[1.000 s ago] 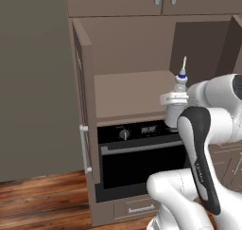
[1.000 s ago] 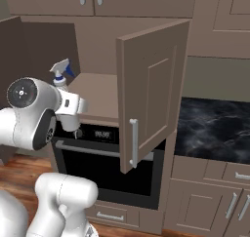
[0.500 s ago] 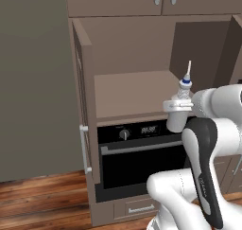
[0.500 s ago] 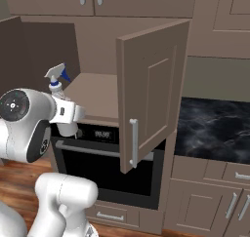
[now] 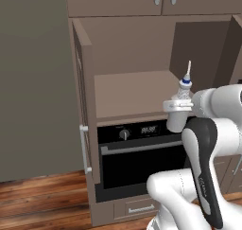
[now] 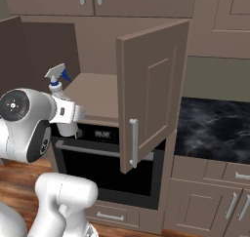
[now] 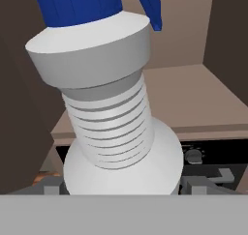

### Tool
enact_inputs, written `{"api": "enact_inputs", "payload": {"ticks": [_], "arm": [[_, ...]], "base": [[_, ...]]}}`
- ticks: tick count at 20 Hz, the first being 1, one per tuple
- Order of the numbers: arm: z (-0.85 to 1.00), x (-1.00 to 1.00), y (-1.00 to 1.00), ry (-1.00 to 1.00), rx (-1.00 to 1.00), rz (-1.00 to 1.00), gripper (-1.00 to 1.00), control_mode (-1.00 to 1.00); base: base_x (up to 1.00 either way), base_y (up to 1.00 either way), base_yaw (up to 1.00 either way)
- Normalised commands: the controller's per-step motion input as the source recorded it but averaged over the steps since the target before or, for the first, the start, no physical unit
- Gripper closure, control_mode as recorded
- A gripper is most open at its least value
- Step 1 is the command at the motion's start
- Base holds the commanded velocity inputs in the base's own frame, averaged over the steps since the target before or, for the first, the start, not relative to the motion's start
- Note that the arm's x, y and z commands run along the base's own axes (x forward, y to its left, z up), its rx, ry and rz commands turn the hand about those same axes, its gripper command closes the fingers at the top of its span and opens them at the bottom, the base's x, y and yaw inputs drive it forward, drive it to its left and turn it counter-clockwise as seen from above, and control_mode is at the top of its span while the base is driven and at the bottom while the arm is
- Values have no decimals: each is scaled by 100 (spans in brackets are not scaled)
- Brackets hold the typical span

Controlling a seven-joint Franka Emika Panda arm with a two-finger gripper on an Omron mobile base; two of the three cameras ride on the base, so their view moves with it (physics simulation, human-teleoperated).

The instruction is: Open the cabinet. Pick the spray and place it next to the sink. Then close the cabinet.

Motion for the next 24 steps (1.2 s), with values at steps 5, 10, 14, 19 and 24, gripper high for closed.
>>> {"api": "enact_inputs", "payload": {"ticks": [5, 10, 14, 19, 24], "arm": [[0, 0, 0, 0, 0, 0, 100, -100], [0, 0, 0, 0, 0, 0, 100, -100], [0, 0, 0, 0, 0, 0, 100, 100], [0, 0, 0, 0, 0, 0, 100, 100], [0, 0, 0, 0, 0, 0, 100, 100]], "base": [[0, 0, 0], [0, 0, 0], [-47, 0, 0], [-100, 0, 0], [-97, 3, -2]]}}
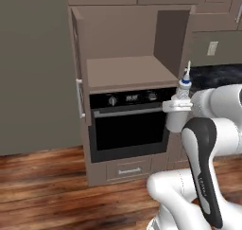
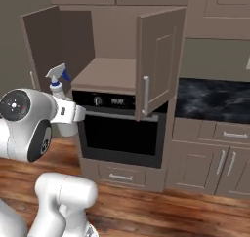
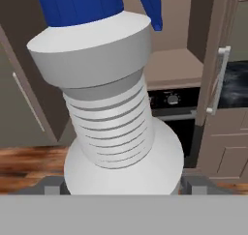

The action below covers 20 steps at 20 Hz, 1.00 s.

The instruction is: Open the cabinet. Pick the spray and place it next to the sink. Then close the cabinet.

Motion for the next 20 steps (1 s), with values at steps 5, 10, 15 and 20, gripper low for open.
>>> {"api": "enact_inputs", "payload": {"ticks": [5, 10, 15, 20], "arm": [[0, 0, 0, 0, 0, 0, 100, 100], [0, 0, 0, 0, 0, 0, 100, 100], [0, 0, 0, 0, 0, 0, 100, 100], [0, 0, 0, 0, 0, 0, 100, 100]], "base": [[-73, 1, -56], [-3, 15, -99], [14, 4, -100], [15, 0, -100]]}}
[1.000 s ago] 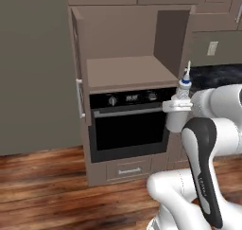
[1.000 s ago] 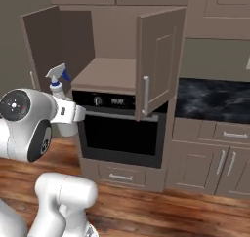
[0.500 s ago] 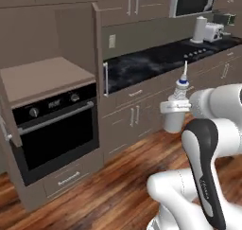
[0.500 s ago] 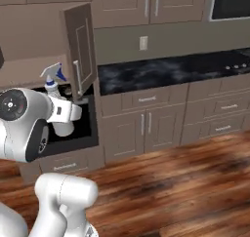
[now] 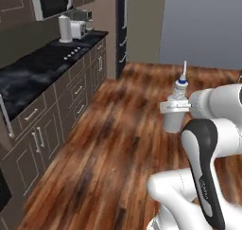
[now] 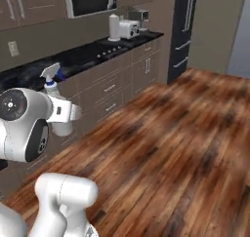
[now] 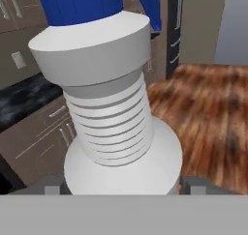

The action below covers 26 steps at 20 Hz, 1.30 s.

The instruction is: Open the cabinet. Pick the spray and place it next to the sink. Then close the cabinet.

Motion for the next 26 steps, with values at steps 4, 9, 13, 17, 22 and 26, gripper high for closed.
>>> {"api": "enact_inputs", "payload": {"ticks": [4, 9, 13, 17, 22, 26], "arm": [[0, 0, 0, 0, 0, 0, 100, 100], [0, 0, 0, 0, 0, 0, 100, 100], [0, 0, 0, 0, 0, 0, 100, 100], [0, 0, 0, 0, 0, 0, 100, 100], [0, 0, 0, 0, 0, 0, 100, 100], [0, 0, 0, 0, 0, 0, 100, 100]], "base": [[11, 0, -100], [27, 0, -100], [79, 0, -83], [100, 7, -35], [100, 19, -20], [100, 11, -39]]}}
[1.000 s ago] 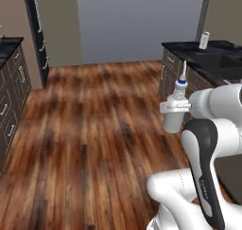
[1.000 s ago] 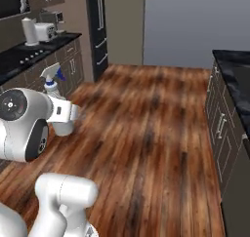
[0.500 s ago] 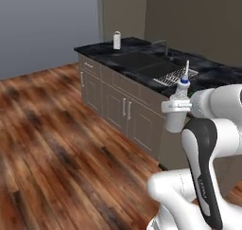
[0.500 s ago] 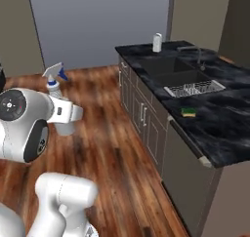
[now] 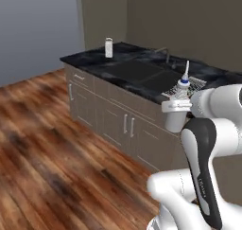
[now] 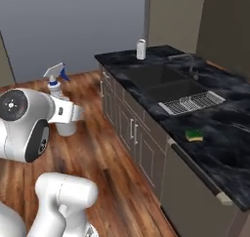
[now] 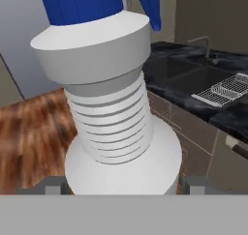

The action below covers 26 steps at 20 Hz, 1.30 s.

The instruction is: Open the cabinet. Pick the spray and place it next to the sink. Then close the cabinet.

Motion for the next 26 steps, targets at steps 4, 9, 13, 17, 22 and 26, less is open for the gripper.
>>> {"api": "enact_inputs", "payload": {"ticks": [4, 9, 13, 17, 22, 26], "arm": [[0, 0, 0, 0, 0, 0, 100, 100], [0, 0, 0, 0, 0, 0, 100, 100], [0, 0, 0, 0, 0, 0, 100, 100], [0, 0, 0, 0, 0, 0, 100, 100], [0, 0, 0, 0, 0, 0, 100, 100], [0, 0, 0, 0, 0, 0, 100, 100]], "base": [[100, 4, -62], [100, 26, -77], [96, 32, -84], [57, 7, -85], [32, 0, -81], [16, 10, -42]]}}
